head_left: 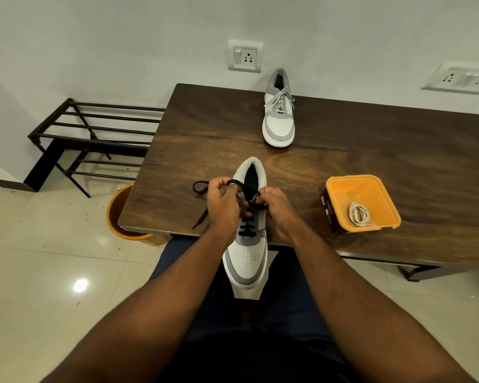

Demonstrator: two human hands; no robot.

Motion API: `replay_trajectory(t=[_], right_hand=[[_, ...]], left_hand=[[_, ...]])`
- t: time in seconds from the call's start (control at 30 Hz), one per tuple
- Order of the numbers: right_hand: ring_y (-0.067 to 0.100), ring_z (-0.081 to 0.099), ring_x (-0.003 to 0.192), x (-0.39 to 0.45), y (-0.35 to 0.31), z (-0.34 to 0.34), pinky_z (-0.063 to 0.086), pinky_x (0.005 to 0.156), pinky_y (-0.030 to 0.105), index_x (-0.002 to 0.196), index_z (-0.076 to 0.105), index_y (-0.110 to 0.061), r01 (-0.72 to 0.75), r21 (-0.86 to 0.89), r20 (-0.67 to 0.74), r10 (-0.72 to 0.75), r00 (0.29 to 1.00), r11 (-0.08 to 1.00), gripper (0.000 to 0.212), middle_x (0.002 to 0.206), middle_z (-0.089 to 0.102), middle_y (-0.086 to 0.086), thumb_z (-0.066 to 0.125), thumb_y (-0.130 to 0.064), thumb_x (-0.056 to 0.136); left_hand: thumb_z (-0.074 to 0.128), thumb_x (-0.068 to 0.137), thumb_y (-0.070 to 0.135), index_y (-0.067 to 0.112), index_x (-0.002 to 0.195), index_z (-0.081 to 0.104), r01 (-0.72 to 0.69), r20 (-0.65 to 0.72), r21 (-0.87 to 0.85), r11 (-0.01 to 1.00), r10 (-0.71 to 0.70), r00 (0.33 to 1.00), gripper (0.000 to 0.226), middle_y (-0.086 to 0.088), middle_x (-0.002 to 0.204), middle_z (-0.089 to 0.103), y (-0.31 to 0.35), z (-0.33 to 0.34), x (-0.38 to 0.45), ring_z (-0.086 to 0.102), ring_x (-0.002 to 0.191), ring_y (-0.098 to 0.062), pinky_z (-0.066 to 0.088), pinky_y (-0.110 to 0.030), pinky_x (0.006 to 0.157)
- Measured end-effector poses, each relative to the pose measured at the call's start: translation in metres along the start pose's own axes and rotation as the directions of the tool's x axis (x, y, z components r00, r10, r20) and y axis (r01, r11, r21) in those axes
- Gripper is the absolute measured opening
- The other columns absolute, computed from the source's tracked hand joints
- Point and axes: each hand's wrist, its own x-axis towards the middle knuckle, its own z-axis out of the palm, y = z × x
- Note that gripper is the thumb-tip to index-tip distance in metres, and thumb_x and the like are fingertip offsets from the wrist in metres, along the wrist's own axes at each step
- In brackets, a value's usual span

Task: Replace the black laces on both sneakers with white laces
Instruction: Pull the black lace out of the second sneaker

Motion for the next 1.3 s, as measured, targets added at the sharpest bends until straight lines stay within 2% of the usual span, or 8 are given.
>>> replay_trajectory(t=[0.27, 0.8, 1.0, 1.07, 1.13, 1.2, 1.23, 1.3], right_hand=[[0.007, 0.048, 0.064, -0.003, -0.046, -0.023, 0.034, 0.056, 0.025, 0.077, 0.053, -0.023, -0.018, 0.615, -0.069, 0.076, 0.995, 0.789, 0.017, 0.072, 0.057, -0.008, 0.046, -0.014, 0.09], [0.009, 0.036, 0.065, 0.006, -0.142, -0.087, 0.031, 0.06, 0.026, 0.072, 0.063, -0.02, 0.194, 0.328, -0.424, -0.039, 0.905, 0.924, 0.012, 0.073, 0.052, -0.007, 0.063, -0.015, 0.083], [0.006, 0.041, 0.066, 0.019, -0.18, -0.113, 0.032, 0.056, 0.021, 0.077, 0.06, -0.021, 0.27, 0.084, -0.472, -0.2, 0.859, 0.959, 0.013, 0.076, 0.053, -0.007, 0.066, -0.017, 0.088], [0.008, 0.041, 0.061, 0.028, -0.177, -0.119, 0.032, 0.051, 0.022, 0.081, 0.061, -0.019, 0.234, -0.115, -0.421, -0.26, 0.869, 0.966, 0.011, 0.072, 0.051, -0.005, 0.066, -0.02, 0.09], [0.016, 0.041, 0.054, 0.036, -0.167, -0.121, 0.036, 0.049, 0.027, 0.089, 0.064, -0.01, 0.108, -0.405, -0.323, -0.252, 0.912, 0.908, 0.017, 0.069, 0.05, 0.004, 0.069, -0.027, 0.089], [0.023, 0.049, 0.058, 0.041, -0.149, -0.115, 0.044, 0.055, 0.031, 0.096, 0.067, -0.003, -0.038, -0.756, -0.211, -0.189, 0.959, 0.653, 0.034, 0.075, 0.058, 0.012, 0.072, -0.036, 0.085], [0.023, 0.052, 0.059, 0.039, -0.139, -0.108, 0.044, 0.055, 0.03, 0.096, 0.068, -0.003, -0.059, -0.847, -0.168, -0.161, 0.973, 0.528, 0.037, 0.078, 0.06, 0.013, 0.072, -0.038, 0.084], [0.02, 0.055, 0.054, 0.031, -0.114, -0.087, 0.044, 0.05, 0.026, 0.086, 0.068, -0.005, -0.034, -0.865, -0.106, -0.117, 0.988, 0.501, 0.031, 0.074, 0.063, 0.011, 0.073, -0.035, 0.084]], left_hand=[[0.045, 0.101, 0.014, 0.021, 0.105, 0.052, -0.033, -0.026, -0.156, 0.987, 0.029, 0.999, 0.011, -0.01, 0.085, 0.06, 0.052, 0.0, 0.004, 0.053, 0.047, -0.013, 0.044, -0.026, 0.041], [0.049, 0.086, -0.005, 0.017, 0.097, 0.051, -0.196, -0.249, -0.072, 0.978, 0.172, 0.953, 0.024, -0.009, 0.077, 0.057, 0.153, -0.044, 0.076, 0.042, 0.036, -0.013, 0.034, -0.021, 0.038], [0.055, 0.088, 0.002, 0.017, 0.102, 0.06, -0.244, -0.28, 0.19, 0.951, 0.291, 0.915, 0.021, -0.016, 0.111, 0.066, 0.197, -0.059, 0.11, 0.051, 0.04, -0.015, 0.043, -0.022, 0.039], [0.064, 0.088, 0.01, 0.017, 0.119, 0.06, -0.138, -0.101, 0.508, 0.85, 0.217, 0.971, 0.032, -0.015, 0.116, 0.062, 0.199, -0.068, 0.12, 0.058, 0.051, -0.021, 0.051, -0.027, 0.044], [0.069, 0.081, 0.025, 0.014, 0.125, 0.059, -0.13, 0.064, 0.893, 0.431, 0.164, 0.984, 0.047, -0.014, 0.118, 0.062, 0.193, -0.074, 0.118, 0.066, 0.07, -0.033, 0.059, -0.039, 0.064], [0.067, 0.081, 0.034, 0.017, 0.12, 0.066, -0.255, 0.221, 0.958, 0.129, 0.231, 0.948, 0.042, -0.015, 0.118, 0.066, 0.172, -0.067, 0.105, 0.066, 0.098, -0.036, 0.055, -0.041, 0.086], [0.065, 0.086, 0.034, 0.021, 0.12, 0.067, -0.349, 0.317, 0.932, 0.1, 0.249, 0.915, 0.036, -0.012, 0.118, 0.067, 0.157, -0.061, 0.094, 0.064, 0.105, -0.033, 0.052, -0.038, 0.089], [0.062, 0.092, 0.032, 0.028, 0.122, 0.066, -0.513, 0.487, 0.847, 0.142, 0.184, 0.854, 0.031, -0.004, 0.112, 0.069, 0.118, -0.044, 0.067, 0.064, 0.101, -0.022, 0.05, -0.034, 0.088]])
